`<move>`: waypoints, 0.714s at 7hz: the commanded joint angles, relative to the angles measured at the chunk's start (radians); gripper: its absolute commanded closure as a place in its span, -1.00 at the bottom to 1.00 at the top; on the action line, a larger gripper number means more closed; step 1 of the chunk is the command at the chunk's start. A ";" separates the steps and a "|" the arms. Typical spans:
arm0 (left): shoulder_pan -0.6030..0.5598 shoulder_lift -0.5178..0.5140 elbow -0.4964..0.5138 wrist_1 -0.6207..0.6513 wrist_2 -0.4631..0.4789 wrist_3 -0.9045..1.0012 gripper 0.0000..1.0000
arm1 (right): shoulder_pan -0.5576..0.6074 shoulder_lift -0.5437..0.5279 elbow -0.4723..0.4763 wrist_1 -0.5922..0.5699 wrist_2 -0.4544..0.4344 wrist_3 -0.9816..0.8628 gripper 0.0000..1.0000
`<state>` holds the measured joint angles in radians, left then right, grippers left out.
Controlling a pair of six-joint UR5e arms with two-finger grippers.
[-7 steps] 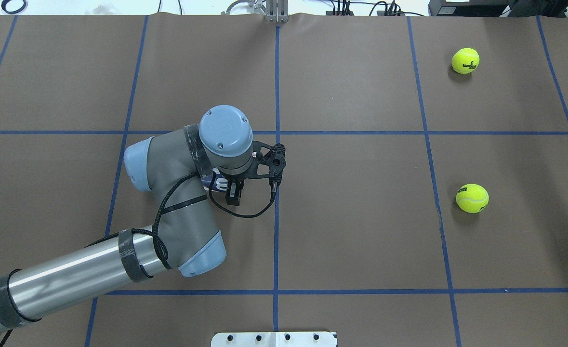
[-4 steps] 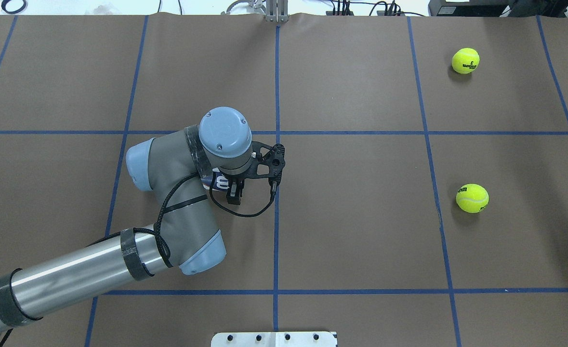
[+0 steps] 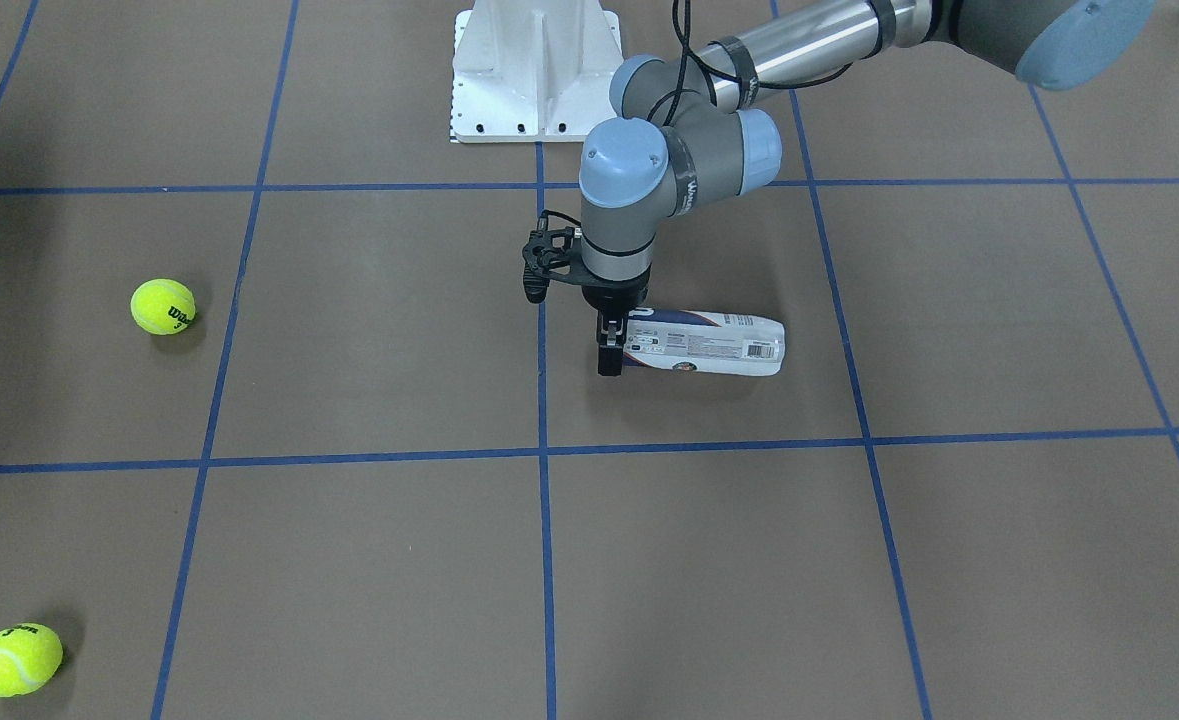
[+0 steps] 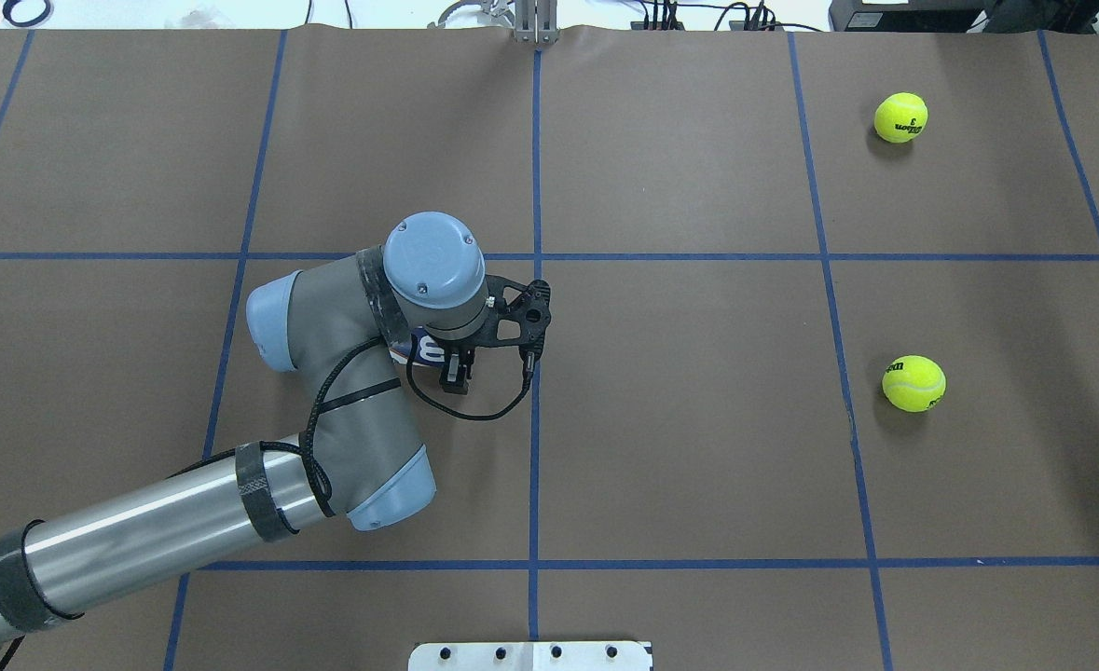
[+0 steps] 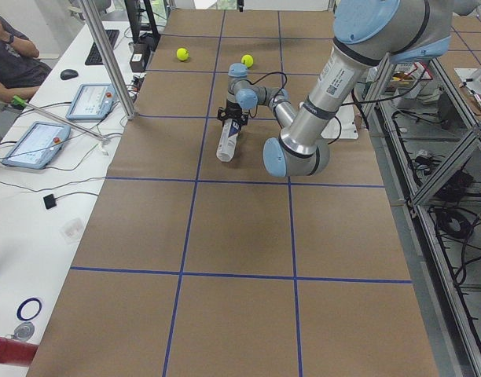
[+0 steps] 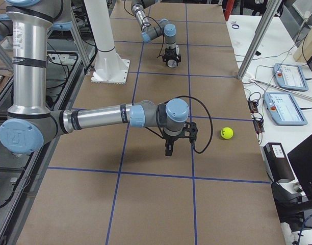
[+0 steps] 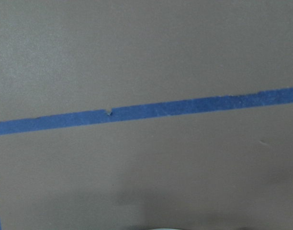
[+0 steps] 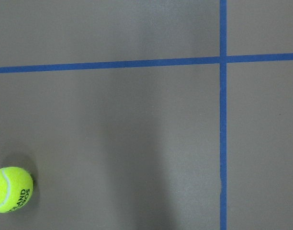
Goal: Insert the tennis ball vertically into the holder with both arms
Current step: 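Reach the left gripper down to the clear Wilson can and grasp it, then stand the can upright with the left gripper while the right gripper reaches the nearer ball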
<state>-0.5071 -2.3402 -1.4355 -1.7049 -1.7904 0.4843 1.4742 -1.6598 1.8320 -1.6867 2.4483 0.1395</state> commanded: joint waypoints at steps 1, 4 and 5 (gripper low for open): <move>-0.013 -0.002 -0.017 -0.001 0.002 -0.006 -0.48 | 0.000 0.000 0.001 0.001 0.000 0.000 -0.99; -0.100 0.024 -0.160 -0.190 0.000 -0.214 -0.43 | -0.008 0.023 0.000 0.002 0.000 0.065 -0.99; -0.097 0.100 -0.155 -0.434 0.002 -0.374 -0.43 | -0.046 0.035 -0.002 0.065 -0.003 0.142 -0.99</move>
<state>-0.5961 -2.3036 -1.5782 -1.9103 -1.7891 0.2779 1.4596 -1.6392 1.8318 -1.6694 2.4476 0.2044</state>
